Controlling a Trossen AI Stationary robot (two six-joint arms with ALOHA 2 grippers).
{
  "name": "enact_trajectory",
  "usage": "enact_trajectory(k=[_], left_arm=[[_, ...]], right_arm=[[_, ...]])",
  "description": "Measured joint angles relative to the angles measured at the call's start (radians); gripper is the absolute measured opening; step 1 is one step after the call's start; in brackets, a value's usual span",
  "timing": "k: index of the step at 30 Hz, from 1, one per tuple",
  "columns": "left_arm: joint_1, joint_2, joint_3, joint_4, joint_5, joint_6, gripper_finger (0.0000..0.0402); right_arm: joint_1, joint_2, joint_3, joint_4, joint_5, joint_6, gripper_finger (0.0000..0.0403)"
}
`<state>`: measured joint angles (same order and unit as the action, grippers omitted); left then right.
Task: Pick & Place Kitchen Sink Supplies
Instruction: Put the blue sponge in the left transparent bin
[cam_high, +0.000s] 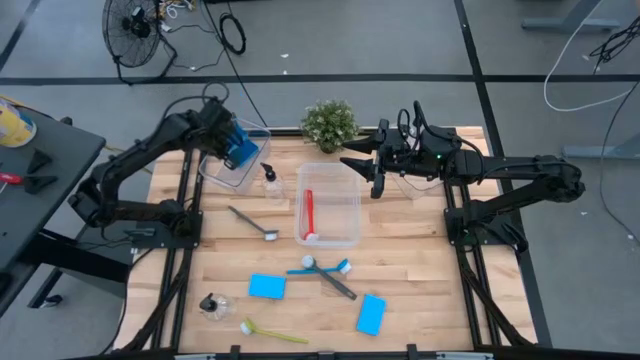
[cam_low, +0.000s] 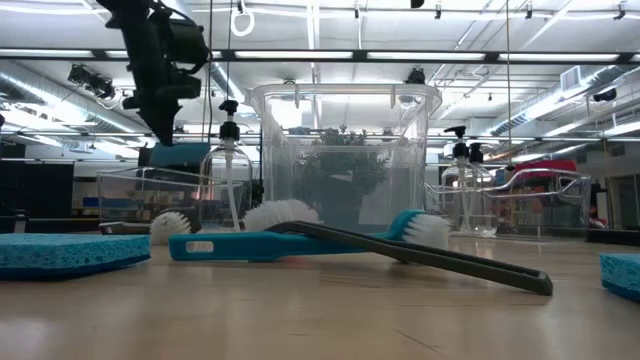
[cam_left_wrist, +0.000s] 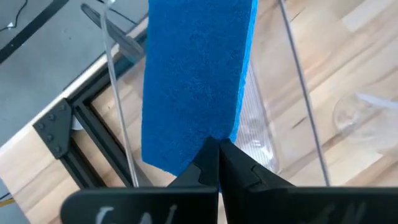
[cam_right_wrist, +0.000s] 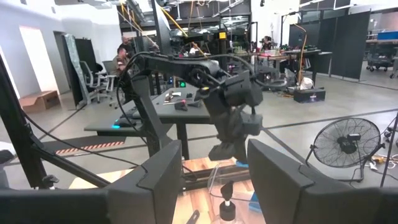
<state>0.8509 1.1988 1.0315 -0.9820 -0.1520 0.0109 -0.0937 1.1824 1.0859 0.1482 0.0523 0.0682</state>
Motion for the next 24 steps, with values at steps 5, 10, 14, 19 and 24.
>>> enact_trajectory(k=[5,10,14,19,24], left_arm=[[0.0,0.0,-0.042,0.036,0.0,-0.001,0.0001],[0.0,0.0,-0.058,0.038,0.0,0.0,0.0008],[0.0,0.0,-0.058,0.048,0.0,0.0,0.0012],[0.0,0.0,-0.058,0.051,0.0,0.0,0.0014],[0.0,0.0,-0.058,0.051,0.0,0.0,0.0027]], right_arm=[[0.0,0.0,0.0,0.0,0.0,0.002,0.0185],[0.0,0.0,0.0,0.0,0.0,0.002,0.0185],[0.0,0.0,0.0,0.0,0.0,0.001,0.0185],[0.0,0.0,0.0,0.0,0.0,0.002,0.0185],[0.0,0.0,0.0,0.0,0.0,0.002,0.0185]])
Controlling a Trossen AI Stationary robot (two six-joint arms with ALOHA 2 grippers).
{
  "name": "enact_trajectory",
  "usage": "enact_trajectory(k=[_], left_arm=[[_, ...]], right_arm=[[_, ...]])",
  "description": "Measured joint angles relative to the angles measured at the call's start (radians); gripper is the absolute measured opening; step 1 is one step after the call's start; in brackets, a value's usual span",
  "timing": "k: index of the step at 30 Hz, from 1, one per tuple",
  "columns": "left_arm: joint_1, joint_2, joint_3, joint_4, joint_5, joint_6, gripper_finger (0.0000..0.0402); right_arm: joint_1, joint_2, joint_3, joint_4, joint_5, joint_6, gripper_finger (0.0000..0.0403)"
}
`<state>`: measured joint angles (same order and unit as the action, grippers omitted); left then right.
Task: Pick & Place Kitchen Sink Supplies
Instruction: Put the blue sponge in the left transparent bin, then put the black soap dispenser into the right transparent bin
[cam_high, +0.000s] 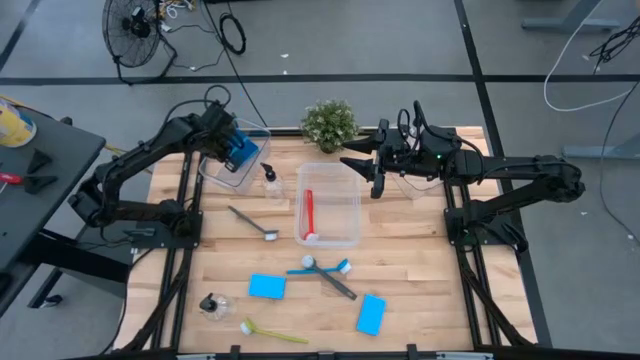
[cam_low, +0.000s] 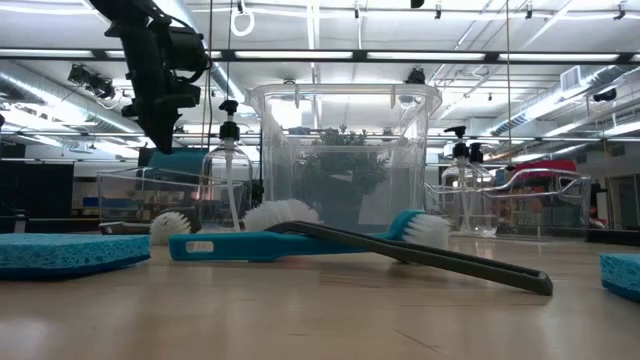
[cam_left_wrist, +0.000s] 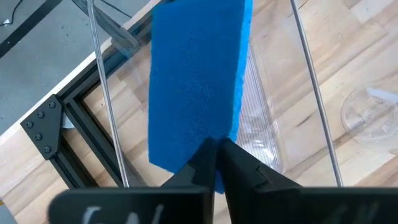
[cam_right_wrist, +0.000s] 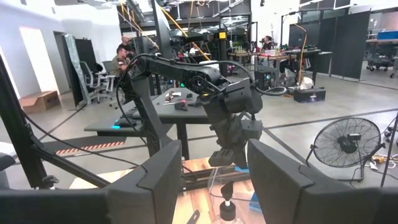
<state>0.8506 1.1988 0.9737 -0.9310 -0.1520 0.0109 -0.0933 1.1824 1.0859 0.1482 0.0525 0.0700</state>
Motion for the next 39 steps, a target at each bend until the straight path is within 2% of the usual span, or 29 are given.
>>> enact_trajectory(k=[4,11,16,20,28,33,39], left_arm=[[0.0,0.0,0.0,0.0,0.0,-0.001,0.0062],[0.0,-0.001,0.0,-0.001,-0.004,-0.03,0.0149],[-0.002,-0.003,0.0,-0.01,0.086,-0.032,0.0185],[-0.002,-0.003,0.041,-0.075,0.121,-0.034,0.0192],[-0.029,-0.004,0.241,-0.169,0.123,-0.035,0.0192],[-0.092,-0.004,0.353,-0.167,0.133,-0.053,0.0193],[-0.21,-0.014,0.433,-0.113,0.199,-0.063,0.0192]], right_arm=[[0.0,0.0,0.0,0.0,0.0,0.0,0.0185],[0.0,0.0,0.0,0.0,0.0,0.0,0.0185],[0.0,0.0,0.0,0.0,0.0,0.0,0.0185],[0.0,0.0,0.0,0.0,0.0,0.0,0.0185],[0.0,0.0,0.0,0.0,0.0,0.016,0.0185],[0.0,0.0,0.0,0.0,-0.01,-0.003,0.0185],[0.0,0.0,0.0,-0.022,-0.014,-0.003,0.0185]])
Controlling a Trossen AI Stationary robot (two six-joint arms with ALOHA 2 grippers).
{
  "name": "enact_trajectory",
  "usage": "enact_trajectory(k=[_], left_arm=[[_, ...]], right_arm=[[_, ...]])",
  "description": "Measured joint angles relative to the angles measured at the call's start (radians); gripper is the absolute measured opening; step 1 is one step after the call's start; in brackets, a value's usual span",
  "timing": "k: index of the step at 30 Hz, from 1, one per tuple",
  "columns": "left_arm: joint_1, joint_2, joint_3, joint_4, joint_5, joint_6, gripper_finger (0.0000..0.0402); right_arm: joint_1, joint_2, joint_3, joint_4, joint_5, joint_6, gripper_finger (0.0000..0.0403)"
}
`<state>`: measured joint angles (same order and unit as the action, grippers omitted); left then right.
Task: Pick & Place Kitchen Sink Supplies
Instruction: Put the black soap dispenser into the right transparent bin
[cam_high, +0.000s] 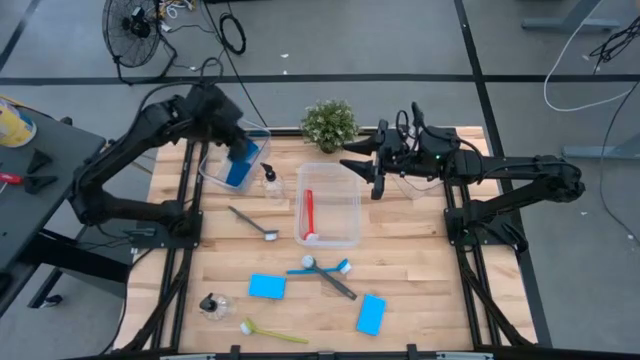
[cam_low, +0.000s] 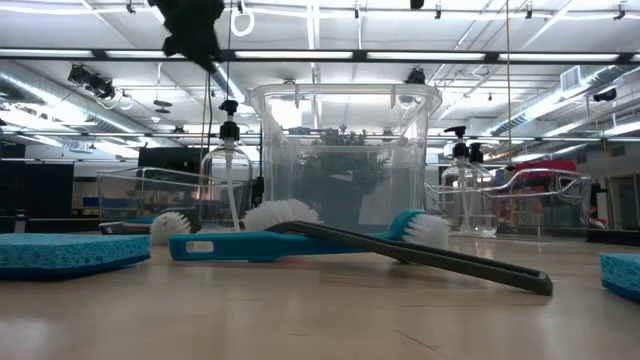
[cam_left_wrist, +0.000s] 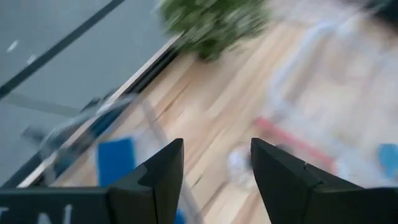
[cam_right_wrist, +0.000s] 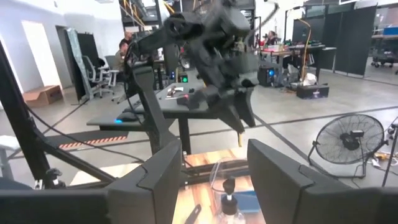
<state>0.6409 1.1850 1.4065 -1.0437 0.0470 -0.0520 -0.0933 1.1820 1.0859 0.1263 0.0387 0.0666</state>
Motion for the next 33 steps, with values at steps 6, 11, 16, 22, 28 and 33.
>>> enact_trajectory(k=[6,11,16,22,28,33], left_arm=[[-0.138,-0.012,0.009,0.068,0.012,-0.023,0.0192],[-0.253,-0.022,0.009,0.061,0.012,-0.016,0.0192],[-0.365,-0.05,0.009,0.064,0.013,-0.015,0.0192],[-0.472,-0.079,0.009,0.059,0.011,-0.032,0.0192],[-0.568,-0.102,0.009,0.01,0.016,-0.041,0.0192],[-0.63,-0.103,0.009,-0.069,0.071,-0.042,0.0192]], right_arm=[[0.0,0.0,0.0,-0.026,-0.006,0.001,0.0185],[0.0,0.0,0.0,-0.029,-0.006,0.0,0.0185],[0.0,0.0,0.0,-0.032,-0.019,0.0,0.0185],[0.0,0.0,0.0,-0.038,-0.082,-0.024,0.0185],[0.0,0.0,0.0,-0.04,-0.172,-0.068,0.0185],[0.017,0.0,0.0,-0.048,-0.197,-0.097,0.0185]])
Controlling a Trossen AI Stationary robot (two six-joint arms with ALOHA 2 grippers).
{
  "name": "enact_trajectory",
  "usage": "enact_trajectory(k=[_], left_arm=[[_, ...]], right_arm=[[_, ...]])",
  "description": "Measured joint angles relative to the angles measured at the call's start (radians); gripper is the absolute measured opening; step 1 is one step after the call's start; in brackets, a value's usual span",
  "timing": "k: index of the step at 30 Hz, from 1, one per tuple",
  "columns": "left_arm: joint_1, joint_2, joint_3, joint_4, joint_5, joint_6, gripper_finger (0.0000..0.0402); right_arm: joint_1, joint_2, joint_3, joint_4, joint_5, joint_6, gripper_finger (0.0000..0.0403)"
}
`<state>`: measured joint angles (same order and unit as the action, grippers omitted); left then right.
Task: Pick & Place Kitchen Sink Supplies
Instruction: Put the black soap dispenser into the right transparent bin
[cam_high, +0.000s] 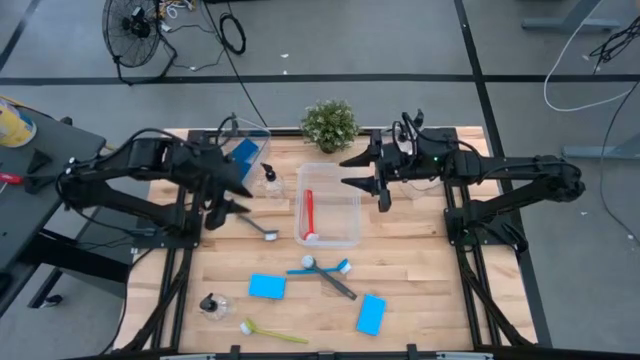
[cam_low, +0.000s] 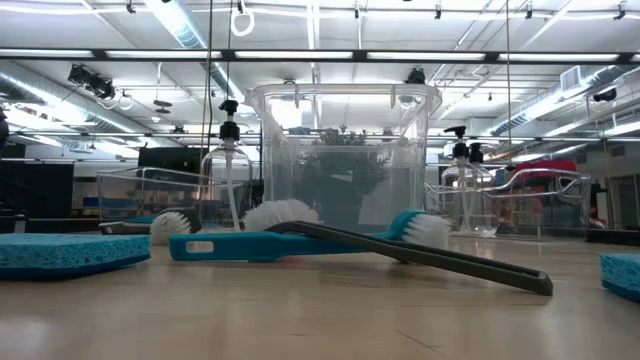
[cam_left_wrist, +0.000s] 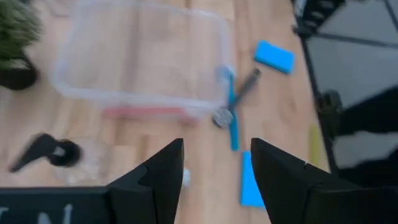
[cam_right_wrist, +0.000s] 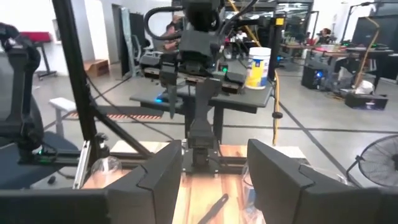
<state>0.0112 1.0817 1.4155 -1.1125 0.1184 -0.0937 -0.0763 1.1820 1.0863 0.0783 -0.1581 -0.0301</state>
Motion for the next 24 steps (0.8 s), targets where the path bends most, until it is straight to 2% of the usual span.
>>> enact_trajectory(k=[6,13,24], left_arm=[[-0.061,0.005,0.0,-0.034,0.004,-0.014,0.0192],[-0.075,0.004,0.0,-0.041,-0.176,-0.025,0.0192],[-0.056,0.018,-0.001,-0.037,-0.299,0.235,0.0193]], right_arm=[[0.023,0.0,0.0,-0.052,0.011,-0.024,0.0185],[0.035,0.0,0.0,-0.065,0.045,-0.015,0.0185],[0.035,0.0,0.0,-0.066,0.045,0.013,0.0185]])
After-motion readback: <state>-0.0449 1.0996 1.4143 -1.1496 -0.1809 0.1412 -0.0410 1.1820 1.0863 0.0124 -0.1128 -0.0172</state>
